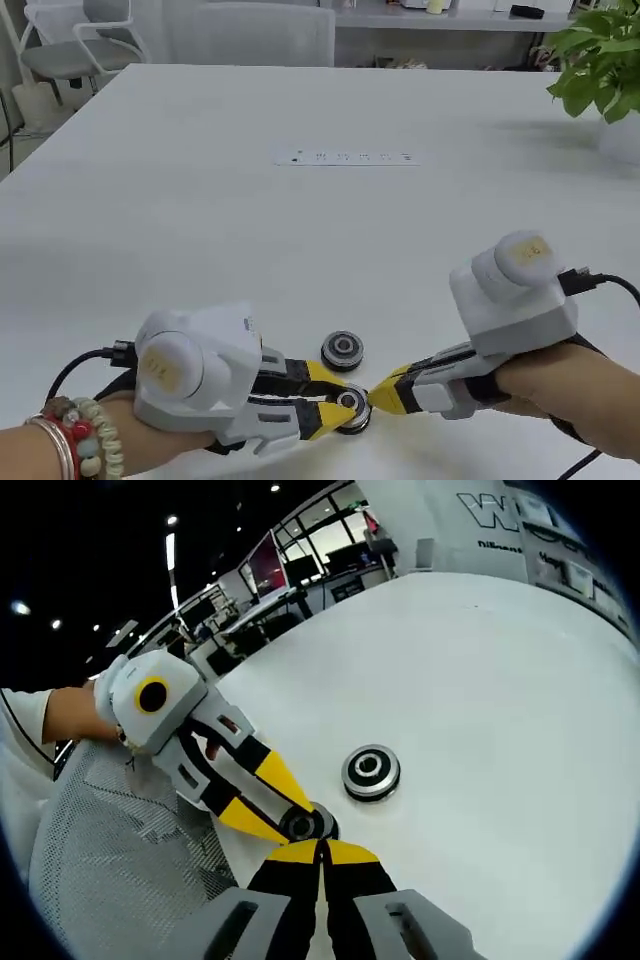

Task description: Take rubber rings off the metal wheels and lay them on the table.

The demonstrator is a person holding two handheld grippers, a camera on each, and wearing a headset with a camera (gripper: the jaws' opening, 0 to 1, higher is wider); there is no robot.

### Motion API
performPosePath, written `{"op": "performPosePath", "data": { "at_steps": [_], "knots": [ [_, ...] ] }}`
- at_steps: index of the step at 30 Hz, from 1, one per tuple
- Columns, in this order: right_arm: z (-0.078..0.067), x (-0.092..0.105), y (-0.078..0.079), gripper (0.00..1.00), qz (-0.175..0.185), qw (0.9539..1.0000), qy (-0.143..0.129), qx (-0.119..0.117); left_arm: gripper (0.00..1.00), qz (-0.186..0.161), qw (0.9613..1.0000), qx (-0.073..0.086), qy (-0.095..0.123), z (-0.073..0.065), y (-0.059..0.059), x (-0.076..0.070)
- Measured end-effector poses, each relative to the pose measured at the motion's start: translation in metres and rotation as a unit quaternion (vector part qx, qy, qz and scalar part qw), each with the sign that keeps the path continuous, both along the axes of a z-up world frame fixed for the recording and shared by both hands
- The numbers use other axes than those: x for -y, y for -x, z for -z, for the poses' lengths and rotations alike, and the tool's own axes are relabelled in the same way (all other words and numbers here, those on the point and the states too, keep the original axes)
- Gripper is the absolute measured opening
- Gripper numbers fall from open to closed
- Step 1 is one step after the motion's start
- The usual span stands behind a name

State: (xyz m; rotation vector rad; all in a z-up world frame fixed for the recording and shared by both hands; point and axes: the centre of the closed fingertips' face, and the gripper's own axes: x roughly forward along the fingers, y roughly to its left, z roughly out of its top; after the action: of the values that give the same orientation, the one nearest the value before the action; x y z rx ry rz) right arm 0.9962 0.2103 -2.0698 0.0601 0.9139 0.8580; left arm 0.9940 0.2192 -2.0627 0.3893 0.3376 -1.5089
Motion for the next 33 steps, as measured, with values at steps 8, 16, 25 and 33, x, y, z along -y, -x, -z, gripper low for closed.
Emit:
{"op": "performPosePath", "data": {
  "at_steps": [8, 16, 25, 33],
  "knots": [
    [-0.0023, -0.0015, 0.0002, 0.0, 0.003, 1.0, 0.001, -0.001, 0.08, -0.001, 1.0, -0.001, 0.0, 0.0, -0.0002, 0.0002],
    [-0.0038, -0.0028, 0.0005, 0.0, 0.001, 1.0, -0.002, 0.001, 0.08, -0.002, 1.0, 0.0, -0.001, 0.0002, -0.0004, 0.0002],
    [-0.0055, -0.0045, 0.0007, 0.0, -0.001, 1.0, -0.007, 0.002, 0.08, -0.002, 1.0, -0.001, -0.001, 0.0002, -0.0004, 0.0003],
    [-0.0064, -0.005, 0.0009, 0.0, 0.0, 0.9999, -0.014, -0.001, 0.08, -0.003, 1.0, -0.001, -0.001, 0.0002, -0.0011, 0.0005]
  ]
}}
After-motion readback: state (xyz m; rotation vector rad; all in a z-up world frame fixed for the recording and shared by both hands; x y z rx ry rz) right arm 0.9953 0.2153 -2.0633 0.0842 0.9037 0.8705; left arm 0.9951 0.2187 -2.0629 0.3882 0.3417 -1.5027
